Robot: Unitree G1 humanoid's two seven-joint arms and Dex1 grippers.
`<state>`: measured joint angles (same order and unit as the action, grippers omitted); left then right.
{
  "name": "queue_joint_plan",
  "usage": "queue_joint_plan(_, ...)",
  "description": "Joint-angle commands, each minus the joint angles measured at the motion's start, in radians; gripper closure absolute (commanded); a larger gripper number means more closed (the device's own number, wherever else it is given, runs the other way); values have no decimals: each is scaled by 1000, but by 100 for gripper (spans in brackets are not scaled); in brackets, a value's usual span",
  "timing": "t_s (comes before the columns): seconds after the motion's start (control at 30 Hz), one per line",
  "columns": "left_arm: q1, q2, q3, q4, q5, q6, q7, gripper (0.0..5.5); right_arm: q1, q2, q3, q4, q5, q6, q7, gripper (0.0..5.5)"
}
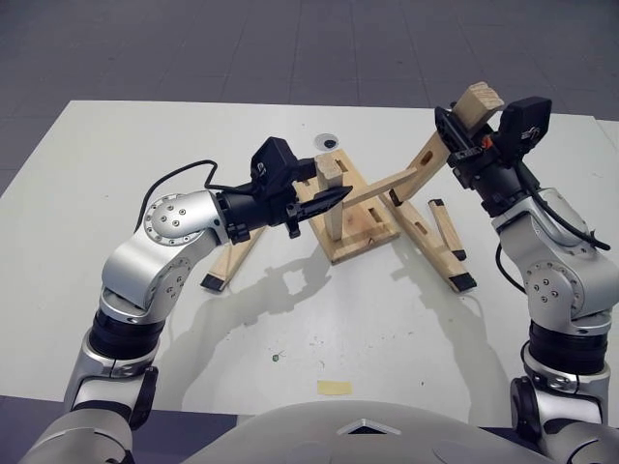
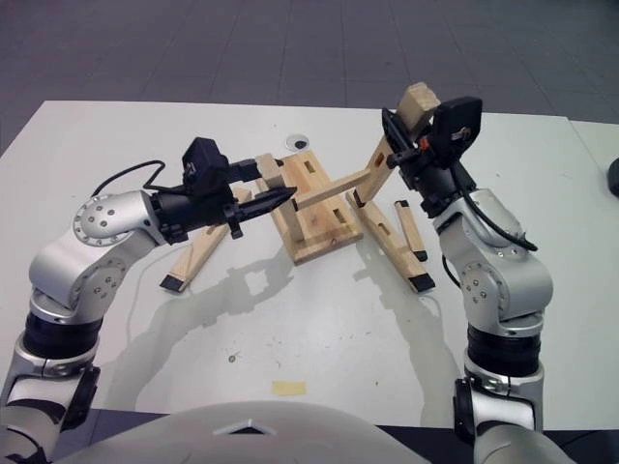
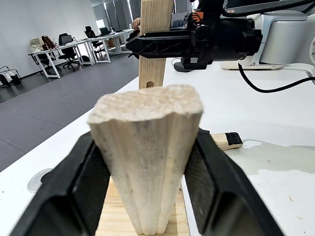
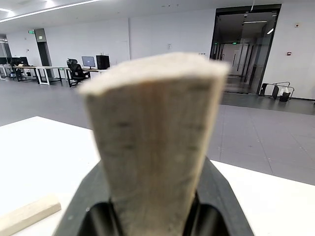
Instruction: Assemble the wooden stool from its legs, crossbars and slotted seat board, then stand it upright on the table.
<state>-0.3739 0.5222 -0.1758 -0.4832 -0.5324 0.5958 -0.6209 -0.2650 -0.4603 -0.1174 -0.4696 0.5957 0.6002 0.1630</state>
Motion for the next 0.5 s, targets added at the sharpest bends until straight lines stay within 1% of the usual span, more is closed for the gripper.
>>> queue_joint_plan(0.03, 28, 7, -31, 43, 41, 48, 8, 346, 7, 3, 14, -19, -22, 21, 15, 449)
queue_joint_plan(0.2, 27, 1, -45, 45, 48, 46, 10, 346, 16, 16, 39, -28, -47, 32, 27, 449)
queue_joint_plan(0.33, 33, -3, -55, 46, 61, 41, 11, 346, 26, 5, 57, -30, -74, 41, 55, 449)
queue_joint_plan(0.5, 42, -7, -63, 51, 79, 31, 15, 346, 25, 28, 88, -41, -85, 61, 66, 449)
